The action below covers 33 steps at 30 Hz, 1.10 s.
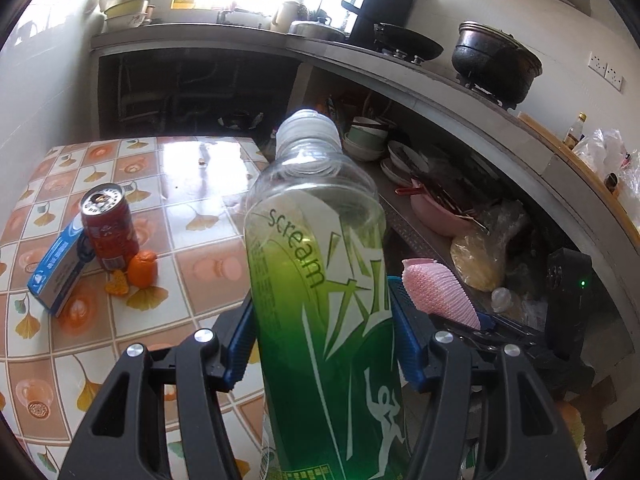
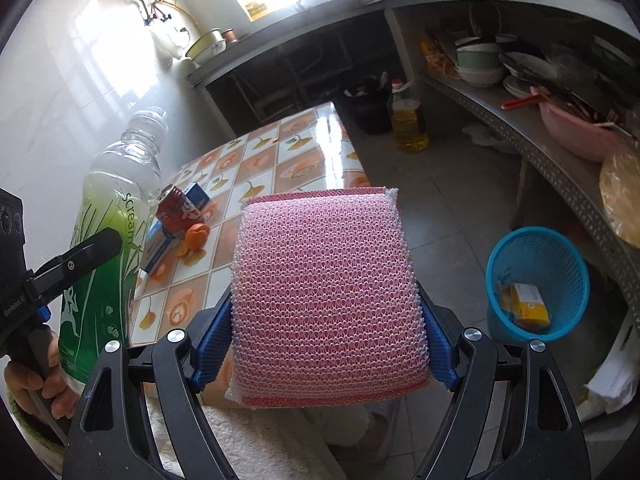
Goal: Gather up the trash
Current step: 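Carry the green bottle and pink sponge to the blue wastebasket with both tools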
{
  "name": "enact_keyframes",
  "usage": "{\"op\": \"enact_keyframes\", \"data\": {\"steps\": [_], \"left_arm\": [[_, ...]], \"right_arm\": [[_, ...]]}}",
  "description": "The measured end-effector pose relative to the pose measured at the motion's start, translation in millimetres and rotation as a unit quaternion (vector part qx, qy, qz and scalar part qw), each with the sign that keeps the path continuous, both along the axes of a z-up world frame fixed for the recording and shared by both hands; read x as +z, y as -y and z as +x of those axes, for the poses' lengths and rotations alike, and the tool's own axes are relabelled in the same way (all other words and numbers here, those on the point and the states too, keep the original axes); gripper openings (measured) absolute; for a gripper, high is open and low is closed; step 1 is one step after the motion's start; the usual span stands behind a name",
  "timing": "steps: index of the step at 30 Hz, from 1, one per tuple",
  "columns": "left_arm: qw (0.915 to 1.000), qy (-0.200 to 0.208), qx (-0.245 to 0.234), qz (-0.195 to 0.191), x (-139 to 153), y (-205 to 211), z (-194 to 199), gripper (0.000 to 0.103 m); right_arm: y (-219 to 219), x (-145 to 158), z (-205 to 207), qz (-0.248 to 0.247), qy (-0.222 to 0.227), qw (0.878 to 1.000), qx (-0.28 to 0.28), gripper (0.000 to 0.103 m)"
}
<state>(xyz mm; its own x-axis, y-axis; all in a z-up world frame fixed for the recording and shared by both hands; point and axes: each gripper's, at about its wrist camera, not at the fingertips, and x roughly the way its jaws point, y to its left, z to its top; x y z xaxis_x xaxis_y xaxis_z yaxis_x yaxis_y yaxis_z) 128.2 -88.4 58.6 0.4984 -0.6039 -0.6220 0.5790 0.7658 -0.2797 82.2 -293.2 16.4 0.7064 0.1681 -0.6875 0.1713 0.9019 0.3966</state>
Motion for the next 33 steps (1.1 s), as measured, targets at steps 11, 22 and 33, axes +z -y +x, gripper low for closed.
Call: {"op": "enact_keyframes", "data": {"steps": [11,22,33], "left_arm": [[0.9965,-0.021,-0.081,0.003,-6.3,89.1,6.5,0.058],[0.9754,-0.108,-0.18,0.069,-47.8,216.5,38.0,0.058],[0.9212,-0.257,-0.237,0.171,-157.6,379.2,74.4,0.058]], "right_arm": [[79.3,-25.1,-46.4,0.014,-0.024,0.994,-0.105,0.076],[168.6,-101.3,-103.9,0.052,-0.106,0.959,-0.259,0.076],[221.8,-190.8,-72.5,0.11,-0.178,0.932,-0.297,0.076]]}}
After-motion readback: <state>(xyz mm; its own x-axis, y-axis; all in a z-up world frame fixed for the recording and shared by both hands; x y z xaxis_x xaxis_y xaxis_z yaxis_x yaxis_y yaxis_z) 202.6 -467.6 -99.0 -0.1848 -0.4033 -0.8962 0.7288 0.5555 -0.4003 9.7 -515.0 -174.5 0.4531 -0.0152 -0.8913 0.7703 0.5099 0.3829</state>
